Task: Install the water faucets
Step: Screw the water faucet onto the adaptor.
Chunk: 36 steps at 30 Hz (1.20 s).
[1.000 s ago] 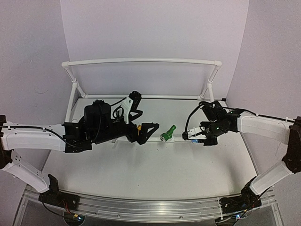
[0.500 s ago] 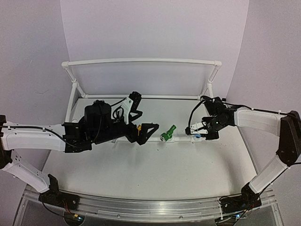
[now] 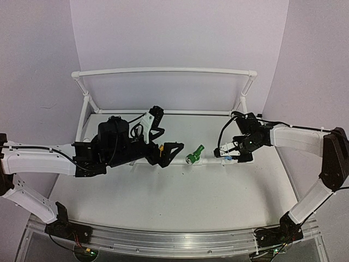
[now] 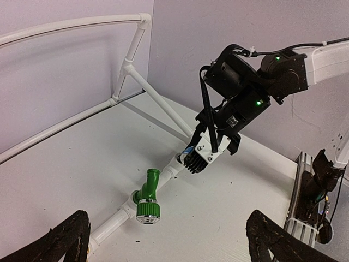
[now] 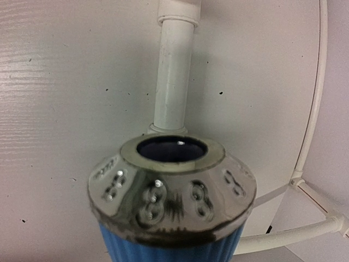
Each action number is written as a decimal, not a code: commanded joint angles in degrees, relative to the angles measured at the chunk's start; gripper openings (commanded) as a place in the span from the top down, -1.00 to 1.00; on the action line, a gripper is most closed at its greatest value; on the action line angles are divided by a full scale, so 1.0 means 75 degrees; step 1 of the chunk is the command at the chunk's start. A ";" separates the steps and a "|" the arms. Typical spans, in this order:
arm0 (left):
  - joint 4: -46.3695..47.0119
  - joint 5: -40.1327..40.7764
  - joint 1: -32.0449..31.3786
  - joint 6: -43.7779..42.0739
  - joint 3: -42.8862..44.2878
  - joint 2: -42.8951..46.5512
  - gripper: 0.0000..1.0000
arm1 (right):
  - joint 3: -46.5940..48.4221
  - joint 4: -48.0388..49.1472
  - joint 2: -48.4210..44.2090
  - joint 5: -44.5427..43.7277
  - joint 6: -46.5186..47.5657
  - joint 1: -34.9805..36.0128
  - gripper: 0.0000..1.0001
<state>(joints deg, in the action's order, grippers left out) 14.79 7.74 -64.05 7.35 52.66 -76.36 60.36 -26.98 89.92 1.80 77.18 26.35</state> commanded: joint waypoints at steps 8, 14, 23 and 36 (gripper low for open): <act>-0.0057 0.0148 0.0014 -0.0130 0.0190 0.0260 -0.99 | 0.0077 0.0092 0.0312 0.0254 0.0126 0.0012 1.00; -0.0108 0.0149 0.0013 -0.0133 0.0197 0.0307 -0.99 | 0.0489 -0.0186 0.0679 0.0399 0.0095 -0.0079 1.00; -0.0113 0.0235 0.0010 -0.0193 0.0097 0.0409 -0.99 | 0.1091 -0.0760 0.0811 0.0900 0.0116 -0.0622 1.00; -0.0101 0.0224 0.0008 -0.0279 0.0126 0.0358 -0.99 | 0.0978 -0.0911 0.0602 0.1625 -0.0099 -0.0692 1.00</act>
<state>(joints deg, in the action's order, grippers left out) 13.43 8.78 -64.05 5.89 52.66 -75.13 66.98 -32.37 94.94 10.44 77.79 21.39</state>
